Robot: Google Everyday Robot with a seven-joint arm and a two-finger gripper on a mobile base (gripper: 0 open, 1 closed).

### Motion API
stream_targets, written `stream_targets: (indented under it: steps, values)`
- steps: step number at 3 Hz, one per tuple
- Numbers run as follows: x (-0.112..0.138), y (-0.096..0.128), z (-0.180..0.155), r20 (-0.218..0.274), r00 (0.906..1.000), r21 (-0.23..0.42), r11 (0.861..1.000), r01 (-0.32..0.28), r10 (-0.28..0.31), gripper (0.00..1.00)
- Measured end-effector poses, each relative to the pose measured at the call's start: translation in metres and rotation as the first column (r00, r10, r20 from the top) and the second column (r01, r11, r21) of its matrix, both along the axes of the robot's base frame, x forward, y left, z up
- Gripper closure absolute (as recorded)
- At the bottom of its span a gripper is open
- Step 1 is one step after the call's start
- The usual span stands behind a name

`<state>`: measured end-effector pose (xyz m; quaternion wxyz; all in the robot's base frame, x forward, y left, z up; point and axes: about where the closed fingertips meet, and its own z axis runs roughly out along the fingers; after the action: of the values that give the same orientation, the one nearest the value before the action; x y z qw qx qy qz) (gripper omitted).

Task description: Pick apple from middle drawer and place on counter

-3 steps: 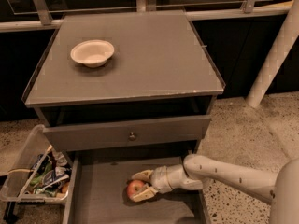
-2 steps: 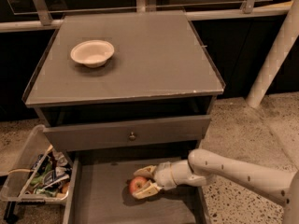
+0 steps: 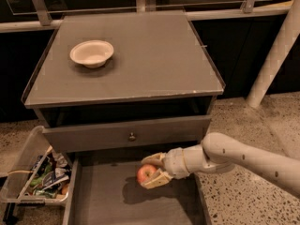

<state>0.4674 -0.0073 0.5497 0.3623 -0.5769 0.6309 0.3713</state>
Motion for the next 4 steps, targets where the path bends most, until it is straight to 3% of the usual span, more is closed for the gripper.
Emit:
stream_targets:
  steps: [3, 4]
  values:
    - [0.031, -0.053, 0.198, 0.097, 0.9938, -0.128, 0.99, 0.066, -0.053, 1.0]
    - [0.031, -0.053, 0.198, 0.097, 0.9938, -0.128, 0.99, 0.065, -0.053, 1.0]
